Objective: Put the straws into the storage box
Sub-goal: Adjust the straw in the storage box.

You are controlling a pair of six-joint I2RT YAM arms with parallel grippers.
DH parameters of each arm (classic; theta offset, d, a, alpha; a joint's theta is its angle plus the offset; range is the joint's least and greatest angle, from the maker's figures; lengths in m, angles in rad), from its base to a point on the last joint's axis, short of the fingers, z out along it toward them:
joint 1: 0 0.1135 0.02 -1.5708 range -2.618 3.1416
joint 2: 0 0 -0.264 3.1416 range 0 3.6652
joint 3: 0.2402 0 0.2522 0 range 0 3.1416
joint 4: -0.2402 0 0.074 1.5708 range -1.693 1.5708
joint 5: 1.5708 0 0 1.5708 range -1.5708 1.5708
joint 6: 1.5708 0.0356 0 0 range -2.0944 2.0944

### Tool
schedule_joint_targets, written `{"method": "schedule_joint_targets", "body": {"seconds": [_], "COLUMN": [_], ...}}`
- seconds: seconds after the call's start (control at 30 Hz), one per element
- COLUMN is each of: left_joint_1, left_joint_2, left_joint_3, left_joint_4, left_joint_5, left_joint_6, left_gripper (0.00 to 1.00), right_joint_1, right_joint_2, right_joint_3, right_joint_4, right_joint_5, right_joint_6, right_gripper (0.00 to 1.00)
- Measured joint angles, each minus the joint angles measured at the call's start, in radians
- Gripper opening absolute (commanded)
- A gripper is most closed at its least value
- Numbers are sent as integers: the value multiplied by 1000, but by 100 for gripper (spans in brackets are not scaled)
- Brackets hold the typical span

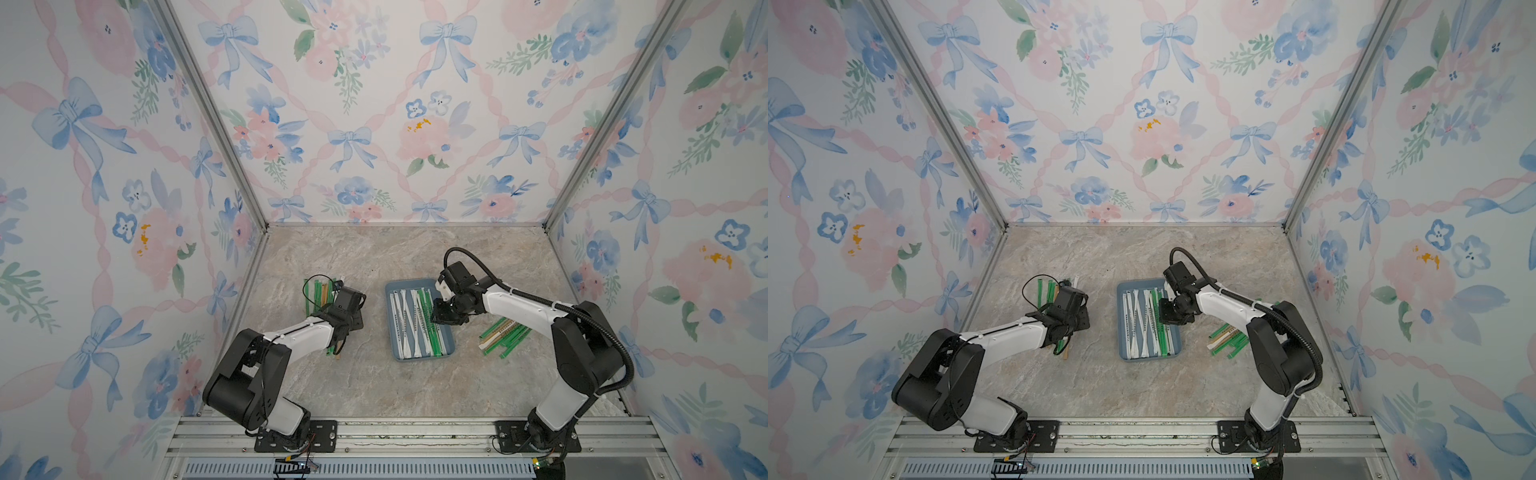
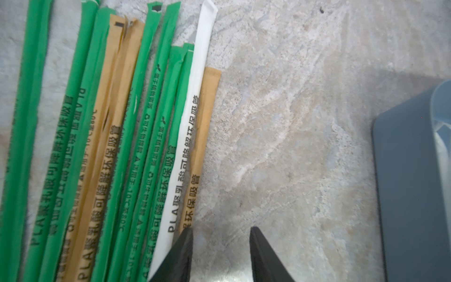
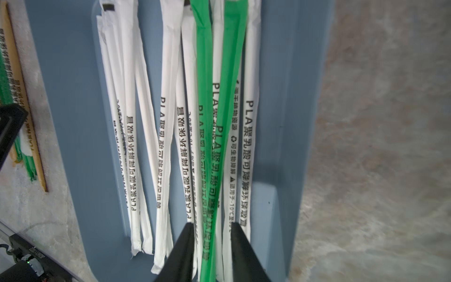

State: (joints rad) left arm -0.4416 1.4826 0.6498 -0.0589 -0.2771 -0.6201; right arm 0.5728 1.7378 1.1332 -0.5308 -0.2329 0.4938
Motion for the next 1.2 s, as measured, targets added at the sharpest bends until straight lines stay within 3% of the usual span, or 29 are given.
{"method": "schedule_joint_targets", "body": {"seconds": [0.13, 0.3, 0.53, 0.67, 0.87, 1.2], "left_joint_1": [2, 4, 10, 17, 17, 17], "left_joint_2": [-1, -2, -2, -2, 2, 34], "left_joint_3": [-2, -5, -6, -6, -6, -6], "left_joint_4": [-3, -11, -18, -18, -18, -18], "left_joint_5": [-9, -15, -19, -23, -23, -23], "left_joint_6": [0, 0, 0, 1, 0, 0], "left_gripper": [43, 43, 43, 43, 37, 33], "right_joint_1": [12, 20, 20, 20, 21, 25], "right_joint_2": [43, 83, 83, 82, 81, 7], "right_joint_3": [16, 43, 49, 50, 50, 48], "right_joint_4": [-1, -4, -3, -2, 5, 13], "right_joint_5": [-23, -29, -4, 36, 84, 108], "right_joint_6": [0, 4, 21, 27, 40, 46], "right_gripper": [28, 12, 7, 10, 27, 30]}}
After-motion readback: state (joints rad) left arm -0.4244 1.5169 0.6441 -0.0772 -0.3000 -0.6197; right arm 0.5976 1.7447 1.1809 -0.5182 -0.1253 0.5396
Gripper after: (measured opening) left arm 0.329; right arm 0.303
